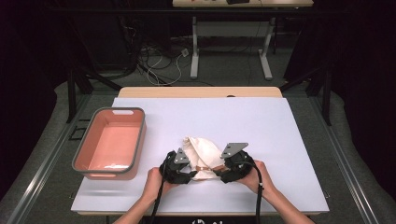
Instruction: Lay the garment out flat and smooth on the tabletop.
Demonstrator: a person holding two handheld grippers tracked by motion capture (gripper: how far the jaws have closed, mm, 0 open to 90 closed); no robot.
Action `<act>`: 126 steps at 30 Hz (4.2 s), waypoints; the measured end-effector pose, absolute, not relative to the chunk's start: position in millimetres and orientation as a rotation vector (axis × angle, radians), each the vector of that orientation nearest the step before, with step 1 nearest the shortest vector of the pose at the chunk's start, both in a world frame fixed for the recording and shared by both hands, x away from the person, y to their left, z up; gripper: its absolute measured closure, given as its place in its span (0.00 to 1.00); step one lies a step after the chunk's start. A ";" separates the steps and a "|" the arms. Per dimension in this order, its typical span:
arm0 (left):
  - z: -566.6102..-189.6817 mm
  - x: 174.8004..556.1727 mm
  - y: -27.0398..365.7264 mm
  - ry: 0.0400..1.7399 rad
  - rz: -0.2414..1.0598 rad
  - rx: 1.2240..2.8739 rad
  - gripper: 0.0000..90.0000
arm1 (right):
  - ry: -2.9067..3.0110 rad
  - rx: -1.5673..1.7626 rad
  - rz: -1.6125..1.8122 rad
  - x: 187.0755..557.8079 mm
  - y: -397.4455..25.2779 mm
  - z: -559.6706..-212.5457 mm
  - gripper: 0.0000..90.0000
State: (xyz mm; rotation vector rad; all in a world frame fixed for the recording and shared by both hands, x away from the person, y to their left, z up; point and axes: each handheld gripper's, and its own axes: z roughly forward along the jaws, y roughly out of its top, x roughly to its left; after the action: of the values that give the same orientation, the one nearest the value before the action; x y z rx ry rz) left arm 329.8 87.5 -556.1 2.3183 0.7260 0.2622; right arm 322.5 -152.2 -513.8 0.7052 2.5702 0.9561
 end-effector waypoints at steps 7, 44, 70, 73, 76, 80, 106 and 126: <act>-558.6 326.7 86.2 0.685 0.230 2.290 0.78 | 2.580 0.646 0.948 320.3 -132.6 -516.2 0.45; -543.2 328.4 105.7 0.736 0.372 2.187 0.95 | 2.325 0.941 1.002 351.6 -186.7 -513.6 0.96; -544.6 331.6 107.3 0.746 0.358 2.235 0.71 | 2.403 1.044 0.918 366.5 -195.9 -532.4 0.58; -546.0 334.3 108.6 0.780 0.359 2.238 0.67 | 2.404 1.012 0.952 363.7 -192.1 -528.9 0.47; -547.1 336.1 109.8 0.801 0.352 2.236 0.65 | 2.417 0.981 0.962 362.1 -186.6 -528.5 0.46; -548.6 338.6 109.2 0.826 0.339 2.245 0.65 | 2.430 0.971 0.943 362.4 -181.3 -532.3 0.62; -534.6 332.8 104.8 0.753 0.470 2.201 0.97 | 2.383 1.041 0.958 366.0 -197.0 -529.3 0.98; -544.8 336.8 106.7 0.788 0.427 2.234 0.81 | 2.404 1.066 0.904 370.3 -198.7 -536.8 0.64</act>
State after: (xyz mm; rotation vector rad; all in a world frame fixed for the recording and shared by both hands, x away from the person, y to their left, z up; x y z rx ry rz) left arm 336.8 106.7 -544.8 2.2342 0.7884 0.4269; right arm 370.3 -198.7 -536.8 1.0659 2.4041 0.9038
